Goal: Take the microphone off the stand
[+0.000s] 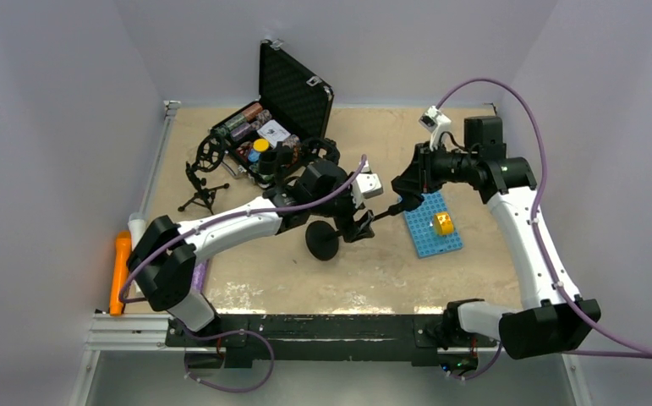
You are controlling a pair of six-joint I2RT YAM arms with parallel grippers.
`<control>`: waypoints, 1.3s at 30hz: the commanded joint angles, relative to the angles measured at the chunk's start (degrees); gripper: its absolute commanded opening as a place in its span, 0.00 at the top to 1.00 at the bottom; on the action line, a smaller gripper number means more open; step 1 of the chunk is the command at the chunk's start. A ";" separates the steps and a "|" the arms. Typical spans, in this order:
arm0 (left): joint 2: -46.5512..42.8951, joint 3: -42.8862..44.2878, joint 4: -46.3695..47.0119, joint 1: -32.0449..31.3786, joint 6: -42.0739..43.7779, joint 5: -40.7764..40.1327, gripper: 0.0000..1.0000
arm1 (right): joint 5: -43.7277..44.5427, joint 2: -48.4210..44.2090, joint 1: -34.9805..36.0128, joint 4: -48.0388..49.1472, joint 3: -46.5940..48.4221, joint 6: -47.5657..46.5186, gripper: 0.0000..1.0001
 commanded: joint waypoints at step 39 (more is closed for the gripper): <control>-30.63 9.57 -29.86 15.77 5.23 10.44 0.09 | 0.07 4.90 23.44 8.66 -8.08 -27.52 1.00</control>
